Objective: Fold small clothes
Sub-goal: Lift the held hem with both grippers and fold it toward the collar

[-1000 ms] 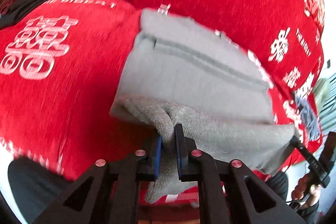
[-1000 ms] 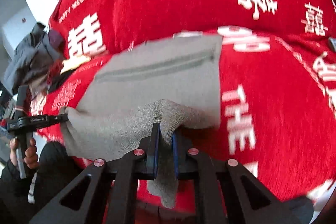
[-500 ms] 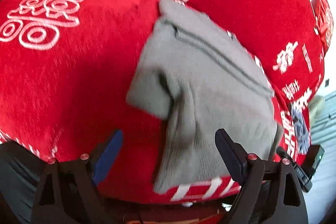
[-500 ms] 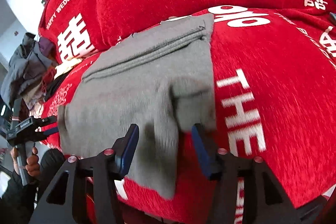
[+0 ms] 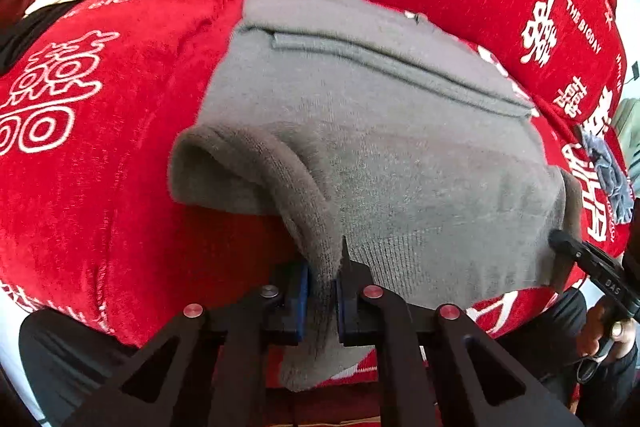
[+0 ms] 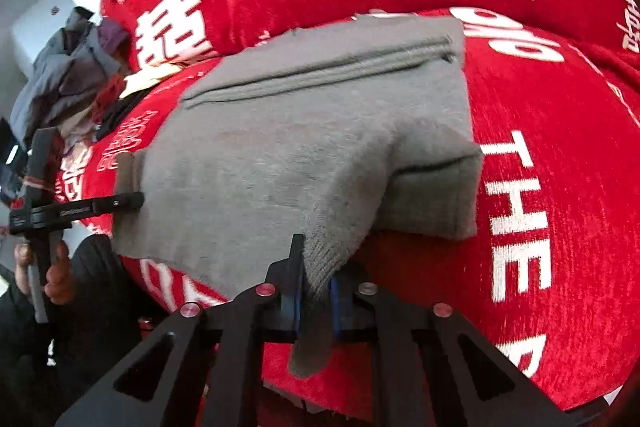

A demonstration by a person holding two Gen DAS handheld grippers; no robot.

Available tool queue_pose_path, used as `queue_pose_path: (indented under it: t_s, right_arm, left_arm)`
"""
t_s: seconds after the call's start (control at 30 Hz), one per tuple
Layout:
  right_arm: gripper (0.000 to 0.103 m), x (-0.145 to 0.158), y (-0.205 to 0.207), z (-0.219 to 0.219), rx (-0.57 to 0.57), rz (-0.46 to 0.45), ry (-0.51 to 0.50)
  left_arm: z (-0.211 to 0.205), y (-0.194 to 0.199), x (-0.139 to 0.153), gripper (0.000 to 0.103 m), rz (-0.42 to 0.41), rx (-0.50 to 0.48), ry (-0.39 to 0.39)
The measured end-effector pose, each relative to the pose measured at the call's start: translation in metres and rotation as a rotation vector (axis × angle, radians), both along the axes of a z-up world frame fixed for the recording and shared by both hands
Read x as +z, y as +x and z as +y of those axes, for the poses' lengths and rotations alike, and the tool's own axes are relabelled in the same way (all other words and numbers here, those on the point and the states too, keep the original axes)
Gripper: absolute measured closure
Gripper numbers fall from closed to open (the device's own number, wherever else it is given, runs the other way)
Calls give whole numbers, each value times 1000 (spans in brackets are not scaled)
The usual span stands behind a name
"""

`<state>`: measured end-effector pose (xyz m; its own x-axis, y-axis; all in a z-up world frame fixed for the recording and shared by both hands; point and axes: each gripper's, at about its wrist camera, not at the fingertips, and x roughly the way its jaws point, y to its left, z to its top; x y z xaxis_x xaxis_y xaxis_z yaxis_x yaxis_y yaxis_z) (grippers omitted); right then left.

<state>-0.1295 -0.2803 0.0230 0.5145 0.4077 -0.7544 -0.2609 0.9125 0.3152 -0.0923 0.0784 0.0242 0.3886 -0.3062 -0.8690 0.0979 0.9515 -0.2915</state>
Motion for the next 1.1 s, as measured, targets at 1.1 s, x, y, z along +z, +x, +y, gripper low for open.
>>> queue_pose_path:
  t_s: [1.1]
  right_arm:
    - [93,95,262,-25,-242,-63,120]
  left_arm:
    - [-17,272,61,92,-52,162,-74]
